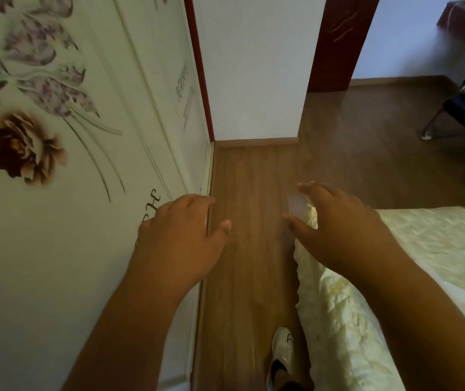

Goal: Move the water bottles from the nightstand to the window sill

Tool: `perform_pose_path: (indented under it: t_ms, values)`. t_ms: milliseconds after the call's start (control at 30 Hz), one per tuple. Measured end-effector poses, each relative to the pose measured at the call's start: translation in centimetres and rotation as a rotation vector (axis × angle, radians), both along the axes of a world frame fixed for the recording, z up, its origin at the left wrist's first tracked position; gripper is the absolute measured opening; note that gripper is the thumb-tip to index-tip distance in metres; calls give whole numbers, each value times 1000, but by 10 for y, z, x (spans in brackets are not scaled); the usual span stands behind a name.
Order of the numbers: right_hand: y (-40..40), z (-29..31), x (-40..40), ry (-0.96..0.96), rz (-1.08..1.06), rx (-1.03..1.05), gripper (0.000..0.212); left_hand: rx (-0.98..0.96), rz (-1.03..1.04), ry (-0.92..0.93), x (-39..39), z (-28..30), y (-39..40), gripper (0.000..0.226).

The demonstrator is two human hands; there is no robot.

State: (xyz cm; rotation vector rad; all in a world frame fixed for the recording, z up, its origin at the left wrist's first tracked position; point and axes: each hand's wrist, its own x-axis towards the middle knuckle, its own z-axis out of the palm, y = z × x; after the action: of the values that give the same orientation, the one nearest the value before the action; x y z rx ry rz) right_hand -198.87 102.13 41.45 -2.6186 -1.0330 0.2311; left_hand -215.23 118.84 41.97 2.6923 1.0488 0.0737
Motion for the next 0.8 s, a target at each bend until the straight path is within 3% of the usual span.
perform_pose_path:
  t_ms: [367, 800]
  values:
    - [64, 16, 154, -30, 83, 41, 71, 49, 66, -33, 143, 17, 44, 60]
    - [104, 20, 247, -51, 51, 17, 71, 31, 1, -16, 241, 15, 96, 61]
